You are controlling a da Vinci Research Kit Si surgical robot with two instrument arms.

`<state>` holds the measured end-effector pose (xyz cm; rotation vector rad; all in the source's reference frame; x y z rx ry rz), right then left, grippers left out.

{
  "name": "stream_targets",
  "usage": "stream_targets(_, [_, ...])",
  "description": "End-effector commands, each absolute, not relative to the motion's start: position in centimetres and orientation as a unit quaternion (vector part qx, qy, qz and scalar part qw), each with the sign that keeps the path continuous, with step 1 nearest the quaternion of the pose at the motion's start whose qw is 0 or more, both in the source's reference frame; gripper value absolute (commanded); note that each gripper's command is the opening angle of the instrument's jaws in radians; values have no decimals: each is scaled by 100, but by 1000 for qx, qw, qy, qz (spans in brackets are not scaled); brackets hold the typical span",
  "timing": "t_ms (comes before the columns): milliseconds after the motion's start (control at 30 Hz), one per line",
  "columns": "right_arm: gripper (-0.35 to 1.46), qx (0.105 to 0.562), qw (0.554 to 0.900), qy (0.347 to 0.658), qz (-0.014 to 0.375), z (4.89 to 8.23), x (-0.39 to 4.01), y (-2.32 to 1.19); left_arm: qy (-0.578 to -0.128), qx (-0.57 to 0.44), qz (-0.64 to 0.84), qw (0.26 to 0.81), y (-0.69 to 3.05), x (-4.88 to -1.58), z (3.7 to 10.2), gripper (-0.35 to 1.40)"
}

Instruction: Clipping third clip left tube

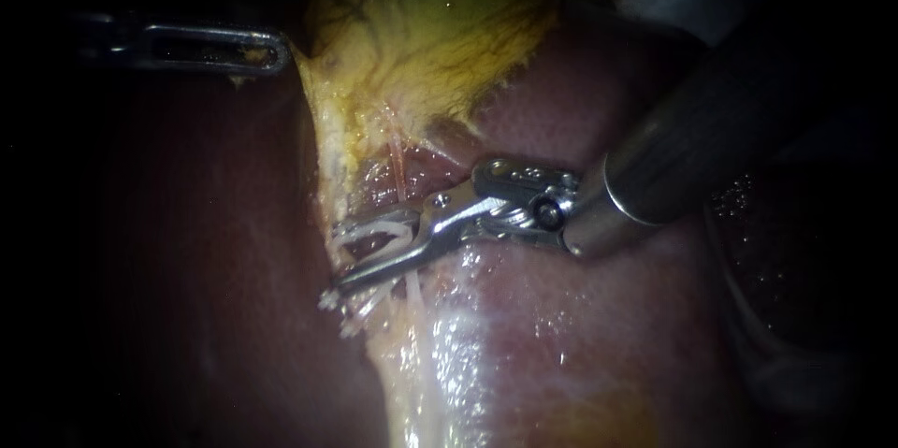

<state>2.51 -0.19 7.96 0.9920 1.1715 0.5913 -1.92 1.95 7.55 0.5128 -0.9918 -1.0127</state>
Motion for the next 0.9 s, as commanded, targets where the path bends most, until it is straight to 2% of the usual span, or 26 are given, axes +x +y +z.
stream_targets(33, [50,442,680,522,263,796,251,-20,-450,233,-460,729,195,-192,755,-35])
stream_targets(333, [51,444,680,522,262,792,242,-20,-450,233,-460,729,195,-192,755,-35])
stream_targets(733, [51,456,675,520,257,773,201,-7,-450,233,-460,729,195,-192,755,-35])
stream_targets(900, [51,458,676,519,253,776,190,-4,-450,233,-460,729,195,-192,755,-35])
